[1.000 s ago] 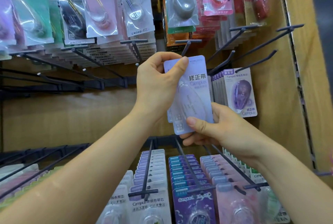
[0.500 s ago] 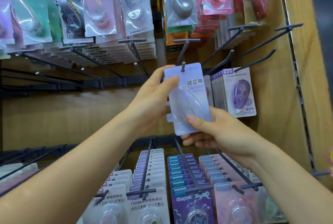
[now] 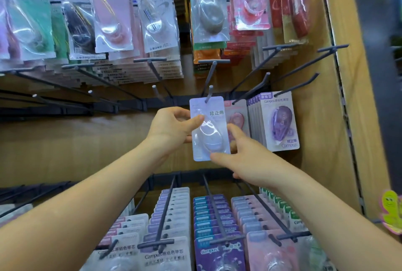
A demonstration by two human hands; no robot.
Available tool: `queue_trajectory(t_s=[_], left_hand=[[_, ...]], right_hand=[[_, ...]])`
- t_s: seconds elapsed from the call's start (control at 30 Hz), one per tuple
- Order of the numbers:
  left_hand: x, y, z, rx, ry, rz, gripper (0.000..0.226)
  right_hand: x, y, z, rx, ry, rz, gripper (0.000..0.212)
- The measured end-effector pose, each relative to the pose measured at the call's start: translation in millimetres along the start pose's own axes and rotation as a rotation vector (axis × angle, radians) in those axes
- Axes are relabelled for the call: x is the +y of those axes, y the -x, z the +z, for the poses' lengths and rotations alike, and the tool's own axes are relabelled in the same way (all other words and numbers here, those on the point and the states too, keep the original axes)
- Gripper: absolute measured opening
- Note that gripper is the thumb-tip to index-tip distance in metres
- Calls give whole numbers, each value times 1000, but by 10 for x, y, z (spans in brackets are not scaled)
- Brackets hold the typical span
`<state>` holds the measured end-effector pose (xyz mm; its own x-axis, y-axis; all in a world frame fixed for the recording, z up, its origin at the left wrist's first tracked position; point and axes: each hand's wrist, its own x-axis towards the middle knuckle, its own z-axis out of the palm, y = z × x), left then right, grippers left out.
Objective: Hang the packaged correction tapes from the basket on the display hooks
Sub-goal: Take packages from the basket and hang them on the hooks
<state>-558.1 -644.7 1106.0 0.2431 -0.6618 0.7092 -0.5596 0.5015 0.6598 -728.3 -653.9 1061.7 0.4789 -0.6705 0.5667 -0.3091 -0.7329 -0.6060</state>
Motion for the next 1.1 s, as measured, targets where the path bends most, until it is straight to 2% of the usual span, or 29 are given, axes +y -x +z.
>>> queue_trajectory(t_s=[0.1, 0.27, 0.3, 0.37, 0.43, 0.5, 0.6, 0.73, 0.83, 0.97, 1.1], left_hand=[[-82, -96, 59, 32, -65, 3, 27], [-168, -202, 153, 88, -214, 33, 25], [-172, -213, 168, 94, -229, 27, 25], [-184, -241, 199, 109, -258, 15, 25], [-199, -272, 229, 131, -297, 5, 25], [-215, -306, 262, 136, -302, -20, 27], [-214, -316, 304, 120, -265, -73, 25], [-211, -240, 239, 125, -294, -97, 32], [-200, 14, 41, 102, -376, -117, 36], [-161, 662, -434, 96, -542, 12, 20], [-117, 1402, -1028, 227, -746, 112, 18]], right_hand=[[-11, -50, -13, -84, 54, 8, 34], [68, -114, 18, -91, 2, 107, 27], [98, -123, 25, -91, 16, 138, 31], [143, -137, 32, -94, 62, 181, 56], [158, -129, 50, -118, 109, 172, 66], [182, -120, 67, -137, 145, 144, 69], [208, -80, 93, -141, 154, 107, 63], [201, 40, 95, -91, 208, 3, 46], [89, 193, 113, -78, 282, -141, 37], [-241, 433, 284, -115, 382, -348, 29], [-659, 613, 674, -156, 412, -503, 24]])
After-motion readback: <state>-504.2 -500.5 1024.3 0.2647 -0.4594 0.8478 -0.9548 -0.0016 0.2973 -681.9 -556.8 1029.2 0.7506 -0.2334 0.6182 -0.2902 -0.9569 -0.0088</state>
